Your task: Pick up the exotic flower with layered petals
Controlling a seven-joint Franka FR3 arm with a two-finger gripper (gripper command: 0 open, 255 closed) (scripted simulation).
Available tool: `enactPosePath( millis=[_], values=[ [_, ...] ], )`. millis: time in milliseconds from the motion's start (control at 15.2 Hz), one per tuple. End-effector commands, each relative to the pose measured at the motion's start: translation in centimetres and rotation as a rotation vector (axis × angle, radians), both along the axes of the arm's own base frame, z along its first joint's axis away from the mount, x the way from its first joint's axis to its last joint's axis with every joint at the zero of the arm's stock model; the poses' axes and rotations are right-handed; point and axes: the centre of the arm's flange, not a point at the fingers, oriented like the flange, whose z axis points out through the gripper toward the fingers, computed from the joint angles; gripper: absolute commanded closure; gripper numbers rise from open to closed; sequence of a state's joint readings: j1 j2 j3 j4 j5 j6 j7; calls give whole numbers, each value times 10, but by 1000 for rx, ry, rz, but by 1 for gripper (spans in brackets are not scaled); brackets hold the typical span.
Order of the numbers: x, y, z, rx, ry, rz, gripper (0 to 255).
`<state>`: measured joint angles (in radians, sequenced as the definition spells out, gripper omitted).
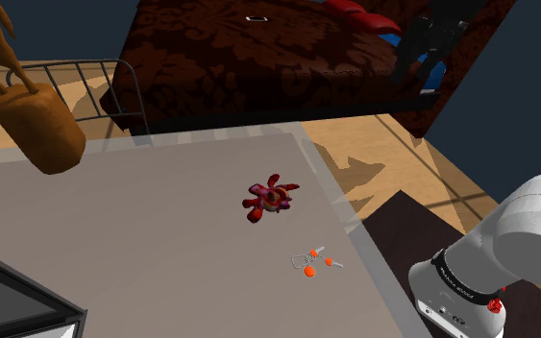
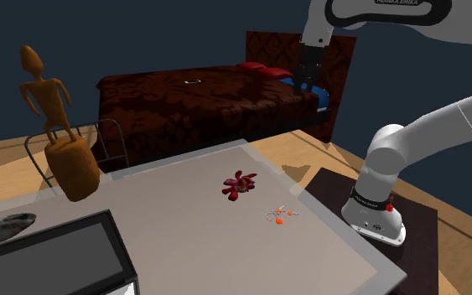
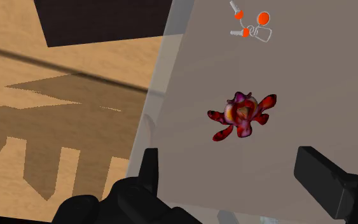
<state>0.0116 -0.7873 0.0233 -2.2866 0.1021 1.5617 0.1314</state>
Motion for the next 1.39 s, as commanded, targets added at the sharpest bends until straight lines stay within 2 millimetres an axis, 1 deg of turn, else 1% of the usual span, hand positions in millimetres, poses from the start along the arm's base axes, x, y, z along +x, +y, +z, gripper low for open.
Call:
enactPosePath(
  millis=[0, 660, 1320],
  values=[
    [0, 0, 0, 0, 0, 0, 0],
    [52, 33, -116, 86, 54, -115, 0],
    [102, 70, -233, 173, 108, -230, 0]
  ],
)
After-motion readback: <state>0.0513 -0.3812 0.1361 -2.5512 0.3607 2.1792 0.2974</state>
